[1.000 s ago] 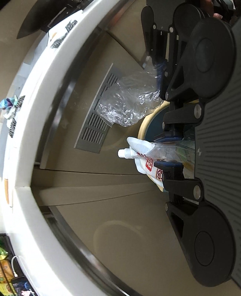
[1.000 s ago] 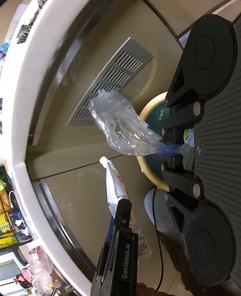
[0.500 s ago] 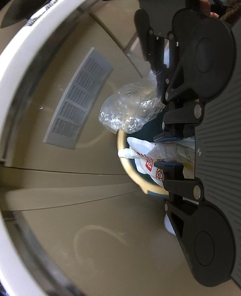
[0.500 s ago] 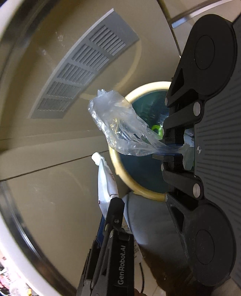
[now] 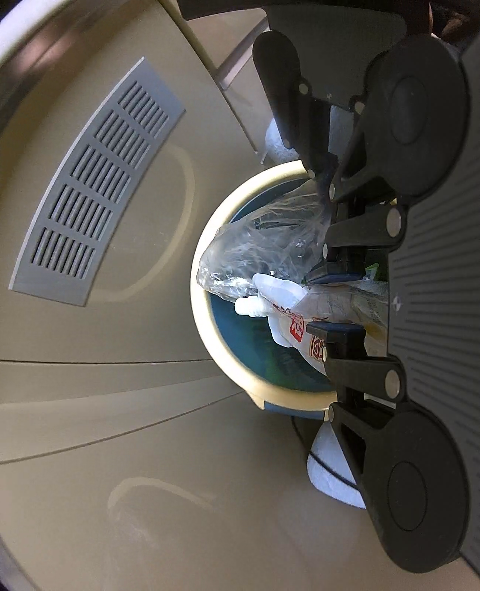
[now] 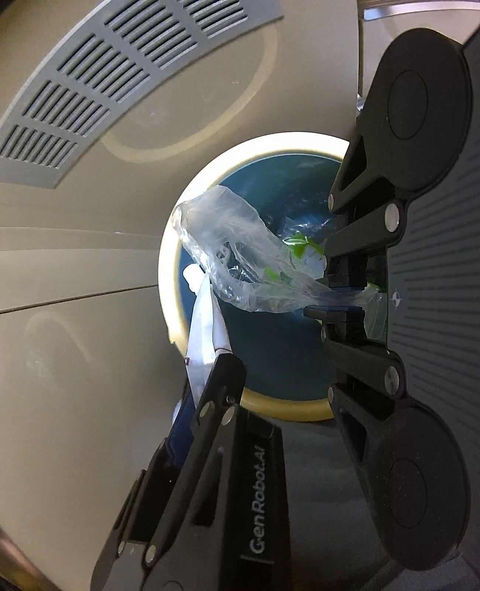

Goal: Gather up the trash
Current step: 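Lower both items into the bin and open both grippers, then raise both open grippers out of the bin toward the counter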

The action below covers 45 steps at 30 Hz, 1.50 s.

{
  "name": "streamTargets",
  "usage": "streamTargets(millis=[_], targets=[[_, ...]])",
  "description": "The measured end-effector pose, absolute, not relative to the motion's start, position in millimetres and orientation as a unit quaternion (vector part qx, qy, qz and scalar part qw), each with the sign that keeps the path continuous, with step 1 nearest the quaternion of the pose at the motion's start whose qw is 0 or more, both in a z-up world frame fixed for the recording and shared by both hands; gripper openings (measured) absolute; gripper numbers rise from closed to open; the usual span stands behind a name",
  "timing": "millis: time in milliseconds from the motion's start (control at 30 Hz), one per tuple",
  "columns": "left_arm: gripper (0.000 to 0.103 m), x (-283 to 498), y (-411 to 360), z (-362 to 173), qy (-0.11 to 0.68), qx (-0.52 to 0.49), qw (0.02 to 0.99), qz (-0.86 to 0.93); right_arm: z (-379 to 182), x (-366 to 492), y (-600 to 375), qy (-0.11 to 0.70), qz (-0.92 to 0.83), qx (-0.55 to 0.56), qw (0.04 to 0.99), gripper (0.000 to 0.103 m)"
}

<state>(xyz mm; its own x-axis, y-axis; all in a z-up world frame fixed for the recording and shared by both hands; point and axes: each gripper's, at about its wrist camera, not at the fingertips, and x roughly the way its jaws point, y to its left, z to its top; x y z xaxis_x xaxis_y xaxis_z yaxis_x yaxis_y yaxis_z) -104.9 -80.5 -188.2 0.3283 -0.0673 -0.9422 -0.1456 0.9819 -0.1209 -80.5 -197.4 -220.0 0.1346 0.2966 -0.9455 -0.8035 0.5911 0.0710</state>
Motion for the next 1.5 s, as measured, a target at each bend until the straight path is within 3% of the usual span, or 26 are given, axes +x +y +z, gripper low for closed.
streamTargets(millis=[933, 1000, 1067, 1133, 1167, 1267, 1500], targets=[[0.024, -73.9, -89.5, -243.0, 0.643, -0.061, 0.763, 0.028, -254.9, -55.4, -191.6, 0.584, 0.346, -0.212, 0.703, 0.009], [0.03, -70.8, -89.9, -249.3, 0.654, -0.057, 0.754, 0.029, -258.1, -52.8, -191.3, 0.586, 0.338, -0.209, 0.706, 0.018], [0.05, -68.5, -88.9, -252.1, 0.661, -0.056, 0.748, 0.036, -260.6, -51.5, -191.5, 0.588, 0.326, -0.209, 0.71, 0.055], [0.092, -68.5, -85.0, -249.2, 0.658, -0.059, 0.749, 0.049, -263.9, -50.7, -193.0, 0.593, 0.316, -0.213, 0.709, 0.075], [0.099, -69.8, -82.7, -245.9, 0.652, -0.064, 0.754, 0.054, -264.6, -50.7, -194.6, 0.595, 0.318, -0.212, 0.707, 0.082], [0.103, -77.1, -74.1, -234.7, 0.638, -0.078, 0.764, 0.06, -253.9, -54.4, -197.5, 0.581, 0.33, -0.212, 0.713, 0.089], [0.103, -100.3, -67.5, -191.3, 0.606, -0.084, 0.788, 0.069, -198.4, -72.3, -211.9, 0.524, 0.357, -0.206, 0.745, 0.091]])
